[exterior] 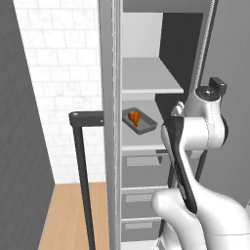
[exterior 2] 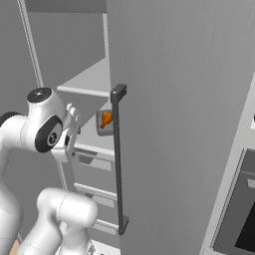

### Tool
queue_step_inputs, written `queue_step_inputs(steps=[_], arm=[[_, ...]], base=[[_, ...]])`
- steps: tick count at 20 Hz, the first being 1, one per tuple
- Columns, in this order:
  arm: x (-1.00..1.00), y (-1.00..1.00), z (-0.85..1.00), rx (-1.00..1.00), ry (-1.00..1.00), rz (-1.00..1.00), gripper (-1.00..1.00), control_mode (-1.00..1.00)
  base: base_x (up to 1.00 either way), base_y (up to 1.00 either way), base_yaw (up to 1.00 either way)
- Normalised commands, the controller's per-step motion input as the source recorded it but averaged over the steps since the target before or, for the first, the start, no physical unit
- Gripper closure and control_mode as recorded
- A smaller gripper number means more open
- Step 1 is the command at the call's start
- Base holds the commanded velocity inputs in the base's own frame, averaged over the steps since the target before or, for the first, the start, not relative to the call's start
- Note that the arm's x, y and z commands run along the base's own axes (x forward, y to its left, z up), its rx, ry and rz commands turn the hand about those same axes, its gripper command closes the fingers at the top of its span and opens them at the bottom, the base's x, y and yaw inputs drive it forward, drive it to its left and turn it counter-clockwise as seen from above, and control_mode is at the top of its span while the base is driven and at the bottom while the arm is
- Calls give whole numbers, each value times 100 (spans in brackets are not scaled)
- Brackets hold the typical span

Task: Take the meat container that has the chicken drumstick and place it on the second highest rack of the freezer. Then take the vegetable container that has the cucumber and corn and place it on the highest rack of the freezer.

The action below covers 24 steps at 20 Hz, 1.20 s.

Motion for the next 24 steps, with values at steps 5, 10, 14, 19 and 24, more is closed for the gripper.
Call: queue_step_inputs(steps=[5, 10, 14, 19, 24], arm=[[-37, -2, 0, 0, 1, 1, -100, -100], [-2, -21, 16, 0, 0, -3, -100, -100], [-3, -12, 42, 0, 0, -5, -100, -100], [-19, 0, 30, 0, 0, -6, -100, -100], [-40, -5, 15, 0, 0, -5, -100, -100]], base=[[0, 0, 0], [0, 0, 0], [0, 0, 0], [0, 0, 0], [0, 0, 0]])
